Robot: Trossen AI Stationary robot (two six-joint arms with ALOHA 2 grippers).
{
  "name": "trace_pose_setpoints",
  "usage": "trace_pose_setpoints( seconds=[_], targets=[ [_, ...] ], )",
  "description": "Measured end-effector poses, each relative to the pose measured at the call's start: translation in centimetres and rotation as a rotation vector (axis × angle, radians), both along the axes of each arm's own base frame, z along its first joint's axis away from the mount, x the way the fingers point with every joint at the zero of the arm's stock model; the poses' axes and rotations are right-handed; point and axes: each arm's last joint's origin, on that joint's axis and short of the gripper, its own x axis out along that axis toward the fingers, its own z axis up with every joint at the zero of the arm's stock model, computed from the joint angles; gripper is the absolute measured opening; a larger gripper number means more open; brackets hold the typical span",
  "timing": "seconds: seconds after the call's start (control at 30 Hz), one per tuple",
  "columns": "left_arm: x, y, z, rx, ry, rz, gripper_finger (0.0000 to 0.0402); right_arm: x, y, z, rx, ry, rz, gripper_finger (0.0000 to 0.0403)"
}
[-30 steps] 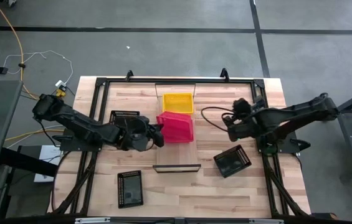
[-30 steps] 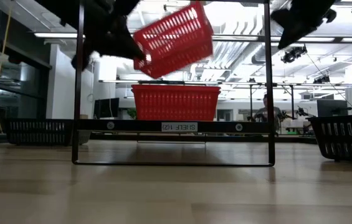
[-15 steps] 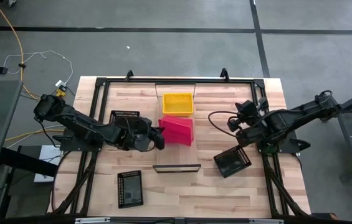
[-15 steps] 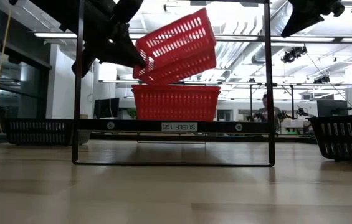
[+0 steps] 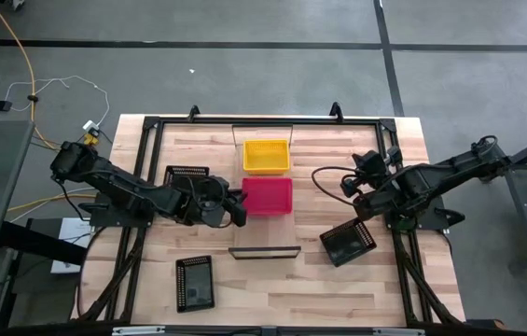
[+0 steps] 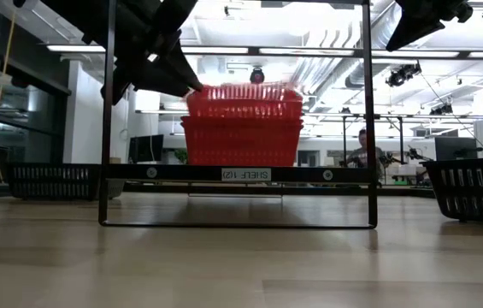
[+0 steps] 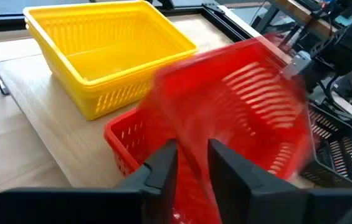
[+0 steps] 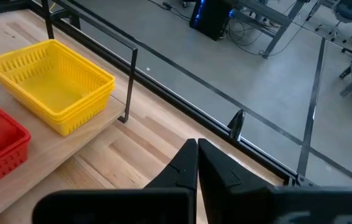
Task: Stack baskets on shelf by color
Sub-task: Stack the red bin on the red bin on the shelf
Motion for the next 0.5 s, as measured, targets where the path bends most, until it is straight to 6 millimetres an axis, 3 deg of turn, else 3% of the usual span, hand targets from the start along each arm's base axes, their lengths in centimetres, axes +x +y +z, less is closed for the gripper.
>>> trace_pose_setpoints(
  seconds=[0.23,0.5],
  targets=[
    [-0.5,0.2,1.5,0.017,-0.020,-0.046,0.0130,0.0,0.0,0.0,0.002,-0.001,0.000,0.0000],
    [-3.9,0.9,6.9,0.177,-0.098,-0.095,0.0160,0.1,0.0,0.0,0.021,-0.011,-0.001,0.0000]
  ],
)
